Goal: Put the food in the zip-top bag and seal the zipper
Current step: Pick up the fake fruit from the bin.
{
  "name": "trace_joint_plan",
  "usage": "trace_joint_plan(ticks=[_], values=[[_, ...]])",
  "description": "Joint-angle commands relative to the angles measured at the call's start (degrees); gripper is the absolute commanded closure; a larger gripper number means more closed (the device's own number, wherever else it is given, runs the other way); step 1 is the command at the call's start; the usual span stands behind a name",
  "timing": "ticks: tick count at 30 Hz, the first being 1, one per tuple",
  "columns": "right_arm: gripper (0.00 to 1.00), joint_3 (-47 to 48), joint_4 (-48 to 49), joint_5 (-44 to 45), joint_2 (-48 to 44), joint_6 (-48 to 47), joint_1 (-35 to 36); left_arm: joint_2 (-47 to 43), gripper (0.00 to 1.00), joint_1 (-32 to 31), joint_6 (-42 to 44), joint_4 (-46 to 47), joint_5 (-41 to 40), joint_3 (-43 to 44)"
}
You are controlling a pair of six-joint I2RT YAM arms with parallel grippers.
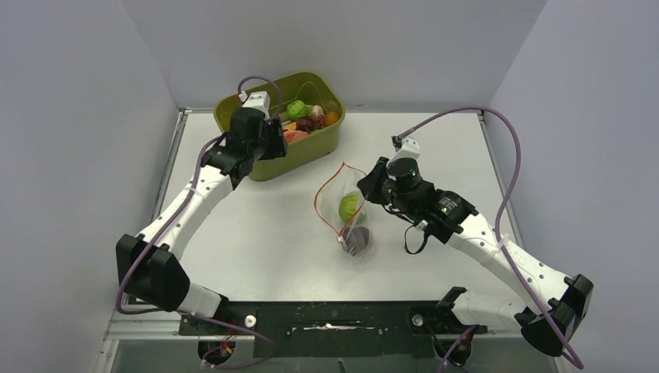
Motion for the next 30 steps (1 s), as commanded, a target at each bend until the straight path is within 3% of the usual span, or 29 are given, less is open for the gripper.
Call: trace_joint_plan(ticks=[1,8,15,30], values=[[1.0,3.72,2.18,-1.06,0.03,-1.89,-0.27,4.4,0.55,3.12,1.22,9.99,4.22,7.96],[1.0,4.78,1.39,-1.16,1.06,-2.48,-0.58,17.43,0.62,8.17,-1.55,16.76,11.67,18.31],[1.0,6.25,1.03,-1.92,2.04,-2.43,-1.03,30.79,0.63,9.49,-1.26,22.37,12.89,28.79],[1.0,7.99,0.36,-3.78,4.85,-2.63,-1.85,53.08,0.64,9.37,-2.07,17.16,16.35,50.93]])
